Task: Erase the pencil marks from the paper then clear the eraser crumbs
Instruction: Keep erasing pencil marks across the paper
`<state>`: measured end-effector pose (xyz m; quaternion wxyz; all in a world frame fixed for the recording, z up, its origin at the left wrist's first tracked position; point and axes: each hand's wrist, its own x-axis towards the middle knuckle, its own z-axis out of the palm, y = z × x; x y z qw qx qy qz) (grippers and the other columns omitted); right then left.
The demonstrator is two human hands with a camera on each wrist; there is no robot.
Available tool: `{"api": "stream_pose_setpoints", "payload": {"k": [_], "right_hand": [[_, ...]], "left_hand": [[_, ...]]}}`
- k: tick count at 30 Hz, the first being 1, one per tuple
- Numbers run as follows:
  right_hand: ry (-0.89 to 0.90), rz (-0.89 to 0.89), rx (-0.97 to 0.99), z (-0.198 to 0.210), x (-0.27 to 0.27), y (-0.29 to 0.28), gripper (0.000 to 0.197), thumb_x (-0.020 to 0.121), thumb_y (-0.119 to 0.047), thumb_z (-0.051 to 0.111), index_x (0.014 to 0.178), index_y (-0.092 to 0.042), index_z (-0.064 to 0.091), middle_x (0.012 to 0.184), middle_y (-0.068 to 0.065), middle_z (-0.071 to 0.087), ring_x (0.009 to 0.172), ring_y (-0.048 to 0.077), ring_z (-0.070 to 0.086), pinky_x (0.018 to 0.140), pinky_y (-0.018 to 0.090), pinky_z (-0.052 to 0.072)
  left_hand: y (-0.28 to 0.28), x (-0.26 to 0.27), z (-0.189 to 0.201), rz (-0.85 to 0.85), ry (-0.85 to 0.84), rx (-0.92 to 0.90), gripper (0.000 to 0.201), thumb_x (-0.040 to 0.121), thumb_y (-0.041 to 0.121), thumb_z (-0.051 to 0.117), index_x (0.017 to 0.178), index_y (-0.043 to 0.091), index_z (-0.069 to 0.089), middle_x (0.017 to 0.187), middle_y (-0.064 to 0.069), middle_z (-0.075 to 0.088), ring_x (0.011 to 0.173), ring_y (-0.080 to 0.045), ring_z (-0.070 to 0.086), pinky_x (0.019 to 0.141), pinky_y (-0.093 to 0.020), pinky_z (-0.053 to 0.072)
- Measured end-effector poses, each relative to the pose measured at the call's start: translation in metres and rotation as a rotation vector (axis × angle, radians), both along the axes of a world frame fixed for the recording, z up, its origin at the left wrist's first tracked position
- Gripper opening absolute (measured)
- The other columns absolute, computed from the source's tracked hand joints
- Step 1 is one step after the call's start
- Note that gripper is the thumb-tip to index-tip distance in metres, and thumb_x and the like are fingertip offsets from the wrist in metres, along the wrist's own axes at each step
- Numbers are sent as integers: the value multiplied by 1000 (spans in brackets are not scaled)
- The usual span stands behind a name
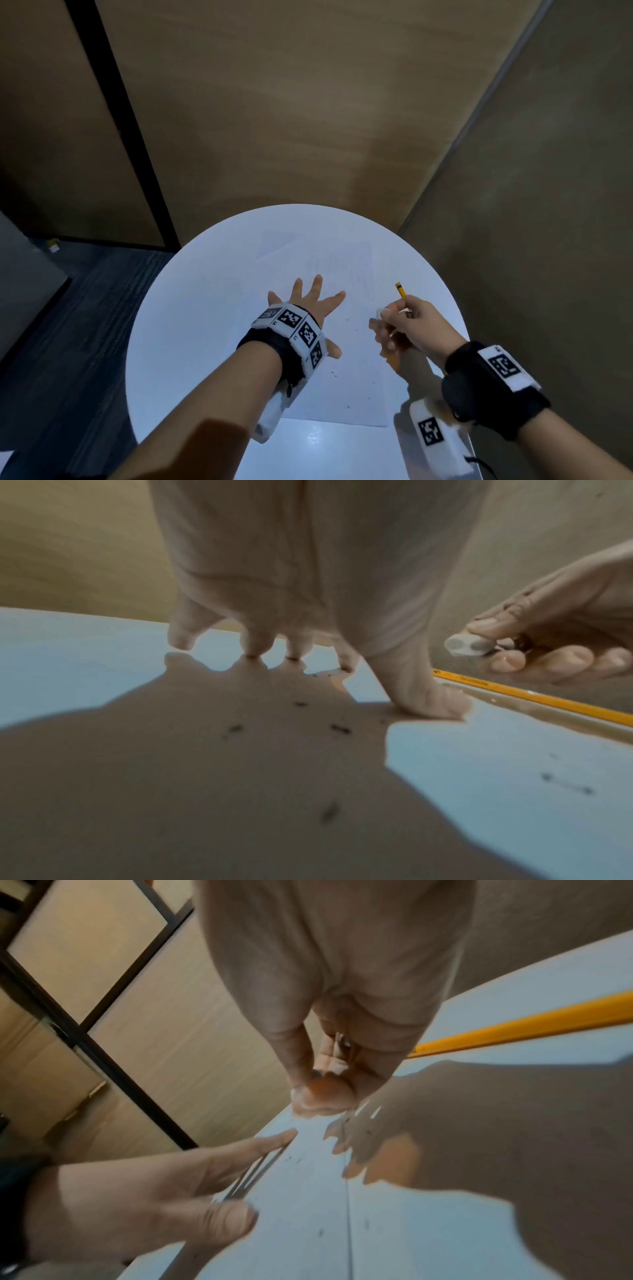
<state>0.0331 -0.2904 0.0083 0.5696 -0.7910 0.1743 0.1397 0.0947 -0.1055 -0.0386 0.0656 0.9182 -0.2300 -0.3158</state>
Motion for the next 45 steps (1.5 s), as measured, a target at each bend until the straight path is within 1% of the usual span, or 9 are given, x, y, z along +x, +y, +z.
{"api": "stream_pose_setpoints", "payload": {"k": [6, 11, 16, 21, 26, 31, 38, 41, 45], "right_hand": [[6, 51, 1, -14, -13, 4, 11, 91, -6, 57, 88, -2, 48, 60, 15, 60, 44, 24, 48, 49, 31, 50], [-26, 194, -314, -30, -10, 4, 12, 83, -22, 66, 82, -16, 56, 71, 6, 67, 60, 17, 59, 63, 33, 50], [-57, 224, -359, -23, 7, 5, 16, 82, -18, 66, 72, -12, 55, 64, -1, 63, 45, 2, 54, 57, 27, 46], [-115, 179, -444, -19, 27, 14, 16, 85, -19, 61, 72, -15, 53, 74, 4, 65, 65, 17, 58, 65, 28, 48], [-50, 487, -564, -14, 20, 23, 26, 86, -16, 60, 66, -22, 45, 80, 2, 59, 70, 10, 51, 54, 12, 34], [-127, 328, -650, -16, 39, 16, 12, 86, -21, 59, 81, -11, 54, 90, 6, 64, 81, 18, 55, 61, 21, 39], [16, 528, -537, -10, 28, 12, 13, 85, -19, 63, 77, -13, 55, 69, -2, 59, 60, 8, 52, 64, 25, 45], [-89, 367, -570, -11, 37, 11, 14, 87, -20, 61, 77, -13, 53, 75, 1, 60, 65, 13, 53, 60, 23, 41], [-45, 510, -618, -13, 20, 19, 12, 89, -22, 58, 82, -13, 53, 82, 0, 59, 77, 15, 53, 59, 19, 38]], "left_hand": [[-22, -8, 9, -29, -73, -8, 102, 82, 54, 63, 152, 17, -1, 159, -2, -12, 146, -25, -8, 114, -56, 4], [-27, -6, 8, -67, -55, 29, 106, 78, 59, 65, 151, 27, -3, 158, -6, -15, 146, -33, -6, 111, -61, 6], [-28, -7, 7, -74, -45, 44, 107, 78, 60, 64, 150, 31, -8, 158, -5, -19, 145, -34, -9, 110, -62, 4], [-28, -5, 7, -78, -33, 51, 108, 77, 61, 65, 150, 31, -9, 157, -5, -19, 145, -34, -8, 110, -63, 5], [-29, -6, 7, -68, -48, 55, 106, 77, 59, 65, 150, 32, -7, 158, -4, -18, 145, -33, -7, 110, -63, 6], [-30, -6, 7, -71, -43, 61, 107, 78, 60, 64, 150, 32, -10, 158, -4, -19, 145, -33, -8, 110, -62, 5], [-28, -5, 6, -66, -44, 55, 106, 79, 60, 64, 150, 32, -10, 157, -4, -20, 145, -32, -10, 111, -62, 3], [-28, -5, 5, -61, -33, 40, 107, 78, 60, 64, 150, 33, -11, 157, -4, -20, 145, -32, -11, 111, -62, 2], [-30, -5, 6, -58, -25, 43, 108, 77, 58, 66, 150, 34, -10, 157, -4, -21, 145, -33, -11, 110, -63, 3]]}}
